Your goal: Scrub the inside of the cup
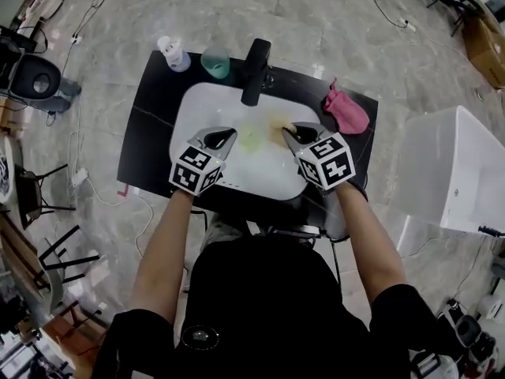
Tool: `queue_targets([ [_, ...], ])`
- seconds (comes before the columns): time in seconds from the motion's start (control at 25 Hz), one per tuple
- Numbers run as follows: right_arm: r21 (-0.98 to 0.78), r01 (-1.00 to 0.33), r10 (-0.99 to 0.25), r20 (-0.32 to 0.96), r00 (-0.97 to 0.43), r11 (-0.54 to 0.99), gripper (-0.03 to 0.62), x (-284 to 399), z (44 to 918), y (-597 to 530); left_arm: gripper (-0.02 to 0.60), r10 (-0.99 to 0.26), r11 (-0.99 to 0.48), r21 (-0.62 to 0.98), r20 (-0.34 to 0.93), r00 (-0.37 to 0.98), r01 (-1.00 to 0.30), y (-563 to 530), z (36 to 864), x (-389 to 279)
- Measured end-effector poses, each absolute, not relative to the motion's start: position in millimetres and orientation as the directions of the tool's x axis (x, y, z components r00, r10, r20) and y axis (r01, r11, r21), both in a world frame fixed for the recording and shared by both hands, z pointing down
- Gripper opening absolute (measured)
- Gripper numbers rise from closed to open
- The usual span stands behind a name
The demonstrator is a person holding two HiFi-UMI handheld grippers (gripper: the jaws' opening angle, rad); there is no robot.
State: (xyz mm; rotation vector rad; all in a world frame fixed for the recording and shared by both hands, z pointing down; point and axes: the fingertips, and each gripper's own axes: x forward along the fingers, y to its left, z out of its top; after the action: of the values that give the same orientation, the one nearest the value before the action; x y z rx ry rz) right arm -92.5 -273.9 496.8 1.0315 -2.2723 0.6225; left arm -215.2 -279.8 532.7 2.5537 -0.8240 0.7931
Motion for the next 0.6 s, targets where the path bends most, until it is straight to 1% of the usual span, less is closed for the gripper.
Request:
queue_targets([
  [0.04,-0.183,-0.78,-0.511,0.662,-0.547,0.598,0.043,-95.0,502.0,-275.7,0.0,-0.411,-0.781,0.141,0.618,0.671,-0.608,-278.4,540.8,-214.7],
  [0.12,-0.194,-0.78,-0.494,0.678,-0.545,0.595,0.043,-98.7,512.7,-280.1,0.089,-0.359,-0.806,0.142,0.654,0.666,-0.574,-273.5,560.6,-211.6],
  [0.2,-0.205,-0.786,-0.481,0.692,-0.538,0.584,0.043,-102.2,522.9,-285.5,0.134,-0.292,-0.833,0.156,0.691,0.661,-0.531,-267.1,581.1,-208.4],
  [0.28,-0.225,-0.792,-0.471,0.7,-0.536,0.567,0.043,-107.6,532.7,-289.9,0.195,-0.231,-0.853,0.168,0.728,0.646,-0.494,-262.3,602.0,-208.3],
  [0.44,-0.251,-0.797,-0.447,0.718,-0.534,0.549,0.043,-118.7,550.7,-300.4,0.301,-0.143,-0.884,0.174,0.782,0.607,-0.434,-262.6,645.5,-206.5],
  [0.52,-0.265,-0.797,-0.431,0.726,-0.535,0.543,0.043,-125.4,557.9,-304.1,0.347,-0.103,-0.895,0.188,0.795,0.597,-0.405,-261.3,662.8,-202.1],
  [0.6,-0.274,-0.792,-0.411,0.736,-0.538,0.546,0.043,-133.5,565.0,-306.3,0.361,-0.087,-0.902,0.188,0.802,0.591,-0.389,-262.9,675.3,-198.4],
])
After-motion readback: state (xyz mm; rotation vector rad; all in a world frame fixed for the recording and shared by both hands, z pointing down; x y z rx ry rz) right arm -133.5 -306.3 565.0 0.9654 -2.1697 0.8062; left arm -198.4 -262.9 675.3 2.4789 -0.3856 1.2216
